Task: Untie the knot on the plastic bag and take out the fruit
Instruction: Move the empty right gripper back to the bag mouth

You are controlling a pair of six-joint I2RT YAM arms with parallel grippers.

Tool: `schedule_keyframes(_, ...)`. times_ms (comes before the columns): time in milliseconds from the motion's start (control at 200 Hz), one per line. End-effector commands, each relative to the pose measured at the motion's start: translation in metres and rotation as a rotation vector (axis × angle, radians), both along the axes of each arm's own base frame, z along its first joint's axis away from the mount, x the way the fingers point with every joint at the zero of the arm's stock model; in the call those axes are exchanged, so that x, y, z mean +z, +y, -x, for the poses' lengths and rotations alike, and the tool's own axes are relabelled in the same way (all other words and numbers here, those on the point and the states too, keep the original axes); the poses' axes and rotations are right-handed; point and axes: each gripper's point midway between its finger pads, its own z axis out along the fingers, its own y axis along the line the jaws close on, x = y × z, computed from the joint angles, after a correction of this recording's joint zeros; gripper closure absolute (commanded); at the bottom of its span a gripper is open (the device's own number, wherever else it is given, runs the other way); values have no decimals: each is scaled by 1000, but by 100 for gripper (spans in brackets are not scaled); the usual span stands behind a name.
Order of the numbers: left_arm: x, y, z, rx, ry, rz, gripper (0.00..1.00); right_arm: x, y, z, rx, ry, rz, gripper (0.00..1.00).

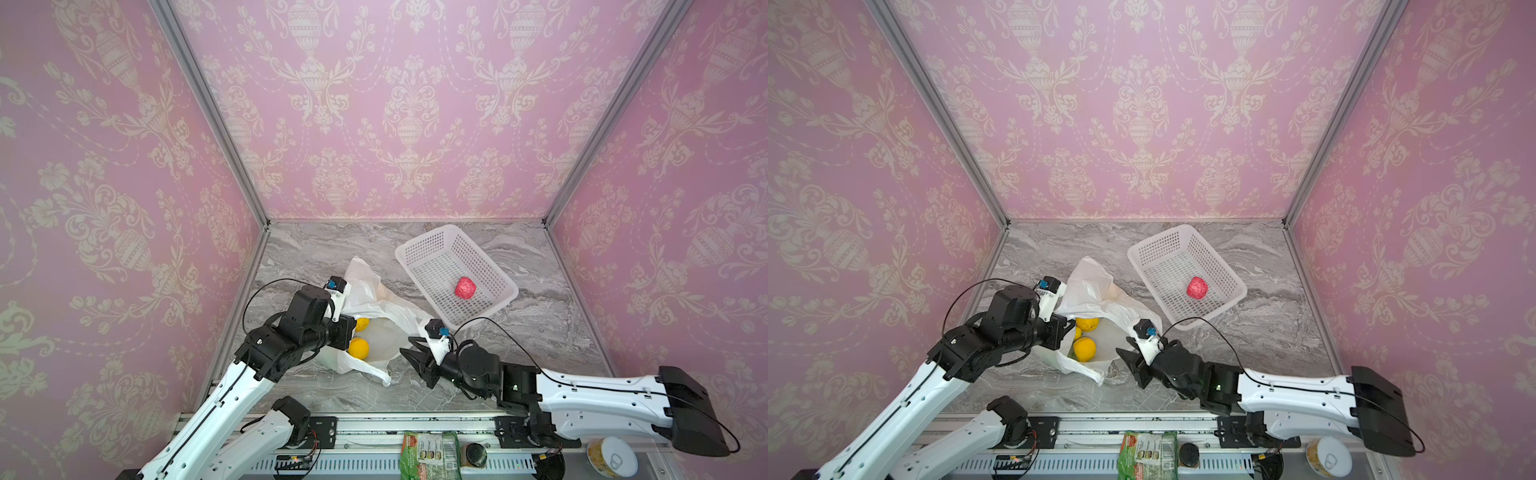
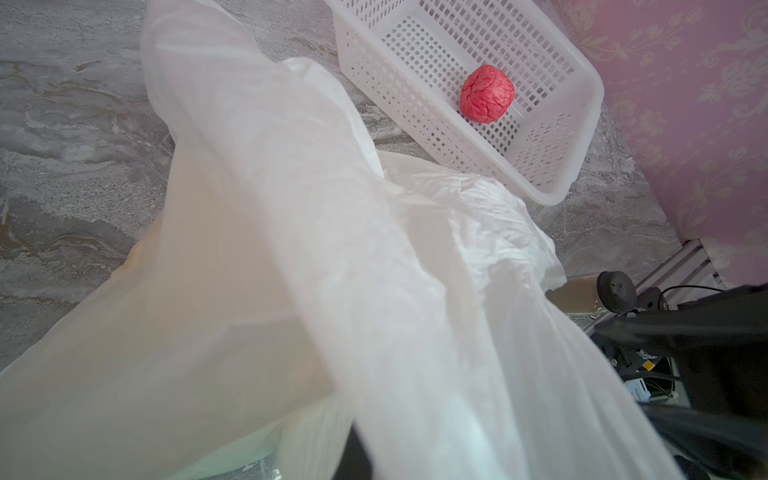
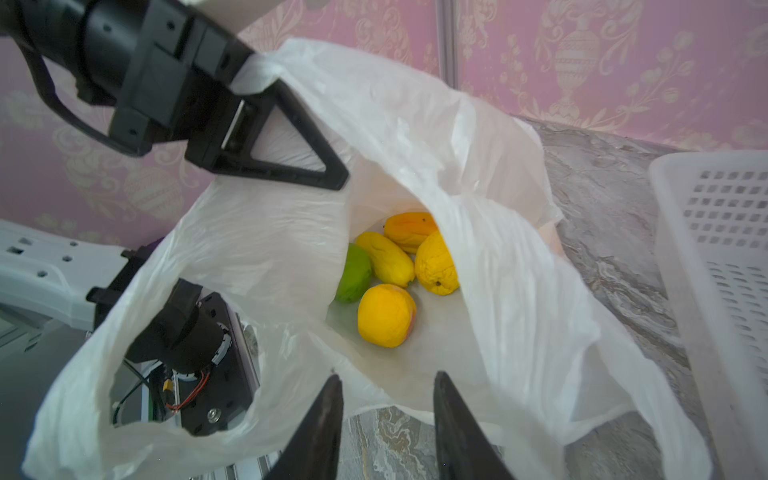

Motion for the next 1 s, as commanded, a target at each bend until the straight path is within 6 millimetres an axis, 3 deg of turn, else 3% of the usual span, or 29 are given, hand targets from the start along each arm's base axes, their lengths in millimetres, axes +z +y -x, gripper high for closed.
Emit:
schedule_keyframes(0,-3,1,1,2,2,-15,100,1,31,-7,-4,-39,-33,63)
schedule_keyframes(160,-3,0,1,-2,-1,-15,100,-28,51,-30,-110,-1,21,65)
schedule_keyframes(305,-1,-1,3,-10,-6,-9,100,-43,33,-68,-284,19,46,61)
schedule_keyframes(385,0,-1,4,-9,-13,-5,100,-48,27,-84,-360,22,64,43)
schedule_keyframes(450,1,-1,4,-9,-15,-4,100,-51,29,-91,-393,-1,83,34)
schedule_keyframes(515,0,-1,4,-12,-10,-5,100,-53,32,-99,-426,-22,104,16)
schedule_keyframes(570,-1,-2,3,-14,-4,-7,100,-51,32,-108,-469,-50,111,1)
schedule_keyframes(801,2,-2,5,-16,-17,2,100,-31,4,-154,-595,-37,24,0)
schedule_keyframes(901,-1,-2,4,-15,-4,-6,100,-12,-8,-149,-613,-106,16,0)
schedule_keyframes(996,-3,-2,2,-10,2,-15,100,11,-4,-122,-475,-179,-23,0)
